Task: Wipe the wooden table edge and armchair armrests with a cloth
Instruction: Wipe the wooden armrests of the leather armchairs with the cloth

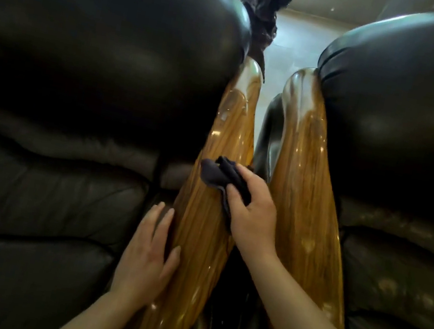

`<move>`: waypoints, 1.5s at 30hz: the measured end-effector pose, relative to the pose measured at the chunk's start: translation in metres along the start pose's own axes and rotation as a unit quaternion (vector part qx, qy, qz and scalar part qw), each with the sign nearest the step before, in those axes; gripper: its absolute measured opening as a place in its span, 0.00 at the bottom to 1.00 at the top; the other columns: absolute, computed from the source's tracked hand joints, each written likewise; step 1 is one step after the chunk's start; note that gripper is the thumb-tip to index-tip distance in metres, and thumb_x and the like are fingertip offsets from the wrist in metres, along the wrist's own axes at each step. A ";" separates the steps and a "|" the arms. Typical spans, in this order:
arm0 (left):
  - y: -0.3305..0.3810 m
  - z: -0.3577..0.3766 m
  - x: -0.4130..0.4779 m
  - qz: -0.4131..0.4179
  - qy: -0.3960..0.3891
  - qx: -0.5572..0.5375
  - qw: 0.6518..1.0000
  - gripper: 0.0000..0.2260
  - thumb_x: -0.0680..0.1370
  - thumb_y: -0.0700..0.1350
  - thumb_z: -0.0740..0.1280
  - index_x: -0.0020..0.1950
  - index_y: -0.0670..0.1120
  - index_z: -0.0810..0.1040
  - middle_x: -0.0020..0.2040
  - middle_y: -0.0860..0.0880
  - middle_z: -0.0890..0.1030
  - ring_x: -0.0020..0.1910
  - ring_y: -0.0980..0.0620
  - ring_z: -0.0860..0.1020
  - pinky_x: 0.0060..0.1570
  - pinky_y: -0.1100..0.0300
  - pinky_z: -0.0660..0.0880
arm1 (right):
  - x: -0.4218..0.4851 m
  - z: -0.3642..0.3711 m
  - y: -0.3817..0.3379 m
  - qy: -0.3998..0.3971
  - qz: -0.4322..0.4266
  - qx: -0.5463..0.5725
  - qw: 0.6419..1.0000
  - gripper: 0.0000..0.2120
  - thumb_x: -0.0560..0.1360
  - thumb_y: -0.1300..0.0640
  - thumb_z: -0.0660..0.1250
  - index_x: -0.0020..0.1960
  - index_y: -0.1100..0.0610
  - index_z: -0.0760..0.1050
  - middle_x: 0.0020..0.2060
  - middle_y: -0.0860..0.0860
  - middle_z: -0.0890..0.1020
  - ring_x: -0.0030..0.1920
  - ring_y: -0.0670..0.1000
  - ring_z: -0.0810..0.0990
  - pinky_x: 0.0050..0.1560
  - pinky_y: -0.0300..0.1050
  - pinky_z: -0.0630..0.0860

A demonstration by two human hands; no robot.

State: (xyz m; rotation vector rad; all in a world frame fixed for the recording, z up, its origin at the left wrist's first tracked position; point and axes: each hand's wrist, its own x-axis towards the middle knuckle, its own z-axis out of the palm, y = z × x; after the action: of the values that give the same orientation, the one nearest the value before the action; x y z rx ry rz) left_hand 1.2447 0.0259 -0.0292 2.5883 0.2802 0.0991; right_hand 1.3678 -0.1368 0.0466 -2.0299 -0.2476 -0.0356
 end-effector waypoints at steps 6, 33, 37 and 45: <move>-0.002 0.010 0.002 0.040 0.002 -0.010 0.999 0.34 0.78 0.56 0.57 0.81 0.48 0.47 0.81 0.48 0.50 0.80 0.53 0.49 0.77 0.54 0.54 | -0.094 0.039 0.044 -0.106 -0.177 -0.305 0.930 0.23 0.82 0.49 0.60 0.76 0.44 0.65 0.78 0.47 0.62 0.80 0.53 0.54 0.76 0.61 0.57; -0.005 0.007 0.004 0.205 0.020 0.052 0.977 0.30 0.74 0.51 0.64 0.75 0.43 0.68 0.77 0.43 0.64 0.78 0.45 0.59 0.72 0.44 0.60 | 0.095 0.049 0.005 -0.069 -0.094 -0.336 0.934 0.19 0.79 0.48 0.63 0.69 0.48 0.71 0.72 0.50 0.72 0.78 0.54 0.60 0.77 0.58 0.55; 0.004 0.003 0.017 0.231 0.032 0.082 0.969 0.27 0.73 0.53 0.66 0.69 0.43 0.75 0.73 0.40 0.71 0.77 0.43 0.61 0.74 0.46 0.59 | 0.079 0.046 0.017 -0.099 -0.200 -0.373 0.901 0.18 0.82 0.44 0.56 0.70 0.43 0.69 0.73 0.45 0.71 0.77 0.51 0.61 0.78 0.57 0.54; 0.059 -0.006 0.117 0.140 0.061 0.033 0.988 0.22 0.78 0.53 0.61 0.70 0.45 0.70 0.73 0.41 0.69 0.76 0.45 0.62 0.74 0.51 0.60 | 0.098 0.031 0.027 -0.051 -0.071 -0.208 0.974 0.17 0.81 0.51 0.61 0.70 0.46 0.73 0.74 0.46 0.70 0.79 0.49 0.55 0.77 0.55 0.57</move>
State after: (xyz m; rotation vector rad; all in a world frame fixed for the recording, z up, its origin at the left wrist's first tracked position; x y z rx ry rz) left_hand 1.3690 0.0050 0.0080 2.6766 -0.0407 0.3560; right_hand 1.4662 -0.1054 0.0217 -2.4309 -0.4816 -0.0783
